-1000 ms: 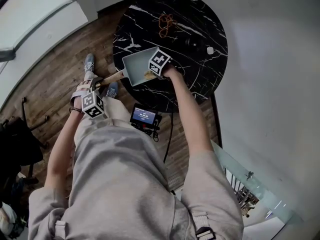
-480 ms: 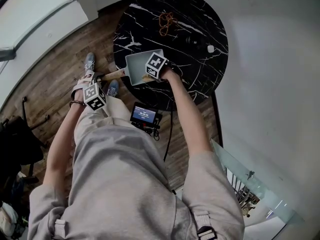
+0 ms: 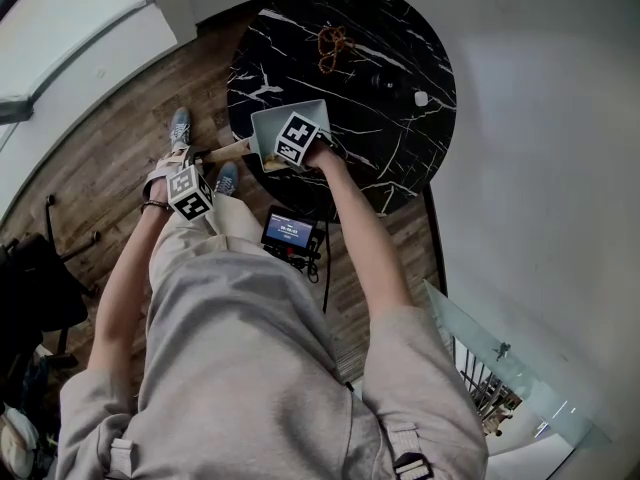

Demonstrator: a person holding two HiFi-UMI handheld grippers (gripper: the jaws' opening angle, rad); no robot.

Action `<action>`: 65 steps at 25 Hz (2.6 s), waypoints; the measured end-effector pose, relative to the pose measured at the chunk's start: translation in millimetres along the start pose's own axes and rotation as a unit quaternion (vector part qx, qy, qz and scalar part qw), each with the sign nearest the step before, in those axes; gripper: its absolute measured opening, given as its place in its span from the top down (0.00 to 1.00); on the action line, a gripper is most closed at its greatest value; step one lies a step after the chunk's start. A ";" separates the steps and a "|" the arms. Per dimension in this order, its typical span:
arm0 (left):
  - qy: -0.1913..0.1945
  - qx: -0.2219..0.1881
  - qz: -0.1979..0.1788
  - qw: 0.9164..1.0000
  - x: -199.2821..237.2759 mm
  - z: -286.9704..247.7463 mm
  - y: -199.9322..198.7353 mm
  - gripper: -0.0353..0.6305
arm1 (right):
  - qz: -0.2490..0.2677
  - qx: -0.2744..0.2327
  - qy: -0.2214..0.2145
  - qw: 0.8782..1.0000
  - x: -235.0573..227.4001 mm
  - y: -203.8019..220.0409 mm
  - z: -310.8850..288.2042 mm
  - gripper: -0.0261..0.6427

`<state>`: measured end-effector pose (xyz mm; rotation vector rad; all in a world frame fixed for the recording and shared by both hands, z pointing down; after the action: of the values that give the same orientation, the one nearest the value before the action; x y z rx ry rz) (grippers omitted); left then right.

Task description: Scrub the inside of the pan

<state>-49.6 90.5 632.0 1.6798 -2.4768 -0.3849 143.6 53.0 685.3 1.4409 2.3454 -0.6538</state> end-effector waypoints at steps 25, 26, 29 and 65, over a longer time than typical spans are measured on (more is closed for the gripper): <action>0.020 -0.001 -0.044 0.999 -1.3 -14.4 -10.1 0.75 | 0.005 -0.131 0.082 0.988 9.8 -22.1 14.5 0.87; 0.021 0.002 -0.046 0.999 -1.2 -15.7 -9.6 0.75 | -0.005 -0.144 0.085 0.986 7.4 -24.3 17.0 0.87; 0.031 0.014 -0.055 0.998 -3.7 -17.3 -8.2 0.75 | -0.046 -0.193 0.099 0.975 -0.3 -33.2 26.0 0.87; 0.032 0.050 0.010 0.998 -8.7 -16.7 -9.7 0.75 | 0.064 -0.022 0.339 0.938 -90.1 -7.8 83.6 0.88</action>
<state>-33.6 92.9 645.7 1.6740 -2.5022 -0.2043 178.8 -62.2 659.8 2.0196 2.6785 -0.0529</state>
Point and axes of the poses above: the fingertips, and each gripper's own axes: z backward along the fingers, x to its left, y out of its underside, the point moved 5 cm from there along z, backward along the fingers, and after that the axes turned 10 degrees about x, right-handed, at the moved point
